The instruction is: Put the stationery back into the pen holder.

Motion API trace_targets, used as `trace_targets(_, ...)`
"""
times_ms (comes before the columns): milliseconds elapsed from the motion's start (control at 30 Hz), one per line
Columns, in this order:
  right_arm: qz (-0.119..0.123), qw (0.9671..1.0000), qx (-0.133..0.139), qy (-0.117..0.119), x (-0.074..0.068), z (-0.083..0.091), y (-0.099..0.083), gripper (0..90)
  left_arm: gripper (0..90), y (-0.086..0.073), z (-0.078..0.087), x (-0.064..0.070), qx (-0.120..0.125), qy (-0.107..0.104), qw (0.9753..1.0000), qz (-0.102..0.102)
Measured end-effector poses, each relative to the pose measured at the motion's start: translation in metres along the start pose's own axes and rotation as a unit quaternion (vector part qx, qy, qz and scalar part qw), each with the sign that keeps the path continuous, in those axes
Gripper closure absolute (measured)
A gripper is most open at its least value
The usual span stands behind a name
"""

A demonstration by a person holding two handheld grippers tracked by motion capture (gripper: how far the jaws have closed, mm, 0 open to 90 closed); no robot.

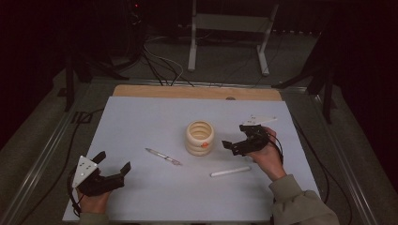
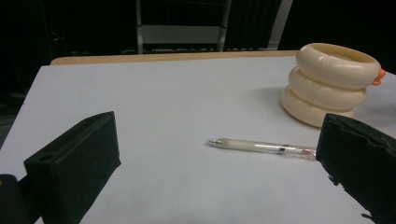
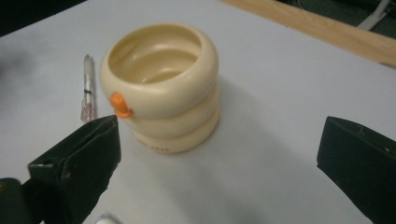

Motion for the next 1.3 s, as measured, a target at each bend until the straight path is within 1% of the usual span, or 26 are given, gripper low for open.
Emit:
trace_targets(133, 0.004, 0.9999, -0.01, 0.005, -0.002, 0.0, -0.004, 0.0, 0.1, 0.0, 0.0, 0.0, 0.001, 0.0, 1.0, 0.001)
trace_targets(333, 0.019, 0.9994, -0.025, 0.014, -0.009, 0.001, -0.009, 0.0, 0.1, 0.0, 0.0, 0.0, 0.001, 0.0, 1.0, 0.001)
trace_targets(433, 0.027, 0.9989, -0.036, 0.015, -0.012, 0.0, -0.014, 0.0, 0.1, 0.0, 0.001, 0.0, 0.002, 0.001, 1.0, 0.002)
trace_targets(633, 0.037, 0.9972, -0.06, 0.024, -0.018, -0.002, -0.024, 0.0, 0.1, 0.0, 0.002, -0.001, 0.002, 0.002, 1.0, 0.003)
trace_targets(767, 0.032, 0.9961, -0.073, 0.039, -0.022, -0.003, -0.031, 0.0, 0.2, 0.0, 0.001, 0.0, 0.003, 0.002, 1.0, 0.002)
trace_targets(867, 0.04, 0.9945, -0.09, 0.036, -0.023, -0.006, -0.038, 0.0, 0.1, 0.0, 0.001, -0.001, 0.001, 0.001, 1.0, 0.003)
trace_targets(967, 0.042, 0.9939, -0.094, 0.037, -0.023, -0.007, -0.042, 0.0, 0.1, 0.0, 0.002, -0.001, 0.002, 0.001, 1.0, 0.003)
trace_targets(1033, 0.049, 0.9927, -0.106, 0.031, -0.023, -0.008, -0.049, 0.0, 0.2, 0.0, 0.002, -0.001, 0.003, 0.003, 1.0, 0.004)
trace_targets(1167, 0.053, 0.9898, -0.129, 0.027, -0.021, -0.01, -0.058, 0.1, 0.2, 0.0, 0.002, -0.001, 0.002, 0.002, 1.0, 0.003)
trace_targets(1300, 0.066, 0.9855, -0.155, 0.02, -0.02, -0.013, -0.066, 0.0, 0.1, 0.0, 0.002, -0.001, 0.003, 0.002, 1.0, 0.003)
Point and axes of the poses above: each handheld gripper's, and its own axes: z roughly backward along the jaws, y roughly out of its top, x roughly to its right, the point moved 8 cm from there along -z, roughly forward along the jaws, and after that the axes turned 7 degrees about -z, right-handed, at the moved point
